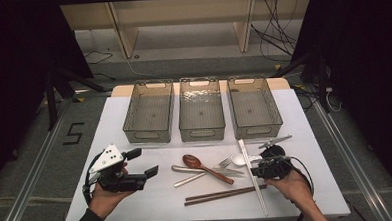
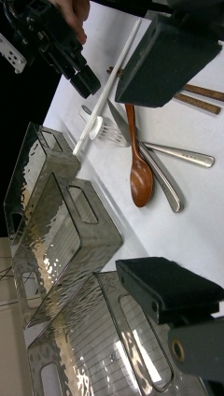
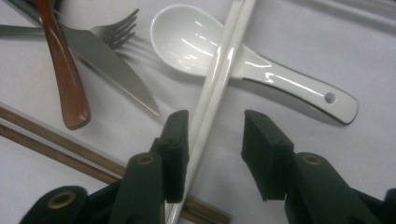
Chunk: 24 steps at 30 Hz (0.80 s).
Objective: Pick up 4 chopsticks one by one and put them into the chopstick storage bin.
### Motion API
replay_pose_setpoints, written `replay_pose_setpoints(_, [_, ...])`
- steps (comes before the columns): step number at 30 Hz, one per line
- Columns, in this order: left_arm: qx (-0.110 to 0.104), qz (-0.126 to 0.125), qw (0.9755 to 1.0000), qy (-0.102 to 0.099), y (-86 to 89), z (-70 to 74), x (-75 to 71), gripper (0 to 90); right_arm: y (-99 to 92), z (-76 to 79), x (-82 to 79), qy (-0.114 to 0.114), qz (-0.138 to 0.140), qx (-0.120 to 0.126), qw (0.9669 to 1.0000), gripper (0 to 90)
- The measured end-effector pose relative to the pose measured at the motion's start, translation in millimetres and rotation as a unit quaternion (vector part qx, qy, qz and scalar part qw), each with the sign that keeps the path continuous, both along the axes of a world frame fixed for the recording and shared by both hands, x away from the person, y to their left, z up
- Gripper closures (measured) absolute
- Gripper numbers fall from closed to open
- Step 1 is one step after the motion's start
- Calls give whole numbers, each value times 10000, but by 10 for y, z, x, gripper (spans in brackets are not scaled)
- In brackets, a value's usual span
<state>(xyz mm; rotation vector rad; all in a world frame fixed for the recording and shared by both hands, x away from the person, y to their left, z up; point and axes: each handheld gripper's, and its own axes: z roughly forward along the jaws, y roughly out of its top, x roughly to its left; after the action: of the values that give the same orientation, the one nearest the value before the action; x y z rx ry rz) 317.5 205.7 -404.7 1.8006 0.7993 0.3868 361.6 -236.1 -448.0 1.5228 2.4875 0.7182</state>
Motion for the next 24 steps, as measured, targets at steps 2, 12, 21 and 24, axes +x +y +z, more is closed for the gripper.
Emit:
replay_pose_setpoints(2, [10, -1, 10000, 0, 1, 0, 1, 158, 2, -21, 3, 55, -15, -57, 10000, 620])
replay_pose_setpoints(12, [20, -1, 10000, 0, 2, -1, 2, 158, 12, -69, 7, 199, 6, -81, 9998, 660])
replay_pose_setpoints(21, [23, -4, 10000, 3, -1, -2, 1, 158, 35, -94, 20, 253, 15, -177, 9995, 696])
replay_pose_setpoints(24, [20, -8, 10000, 1, -4, -2, 1, 158, 44, -104, 31, 293, -2, -231, 9993, 727])
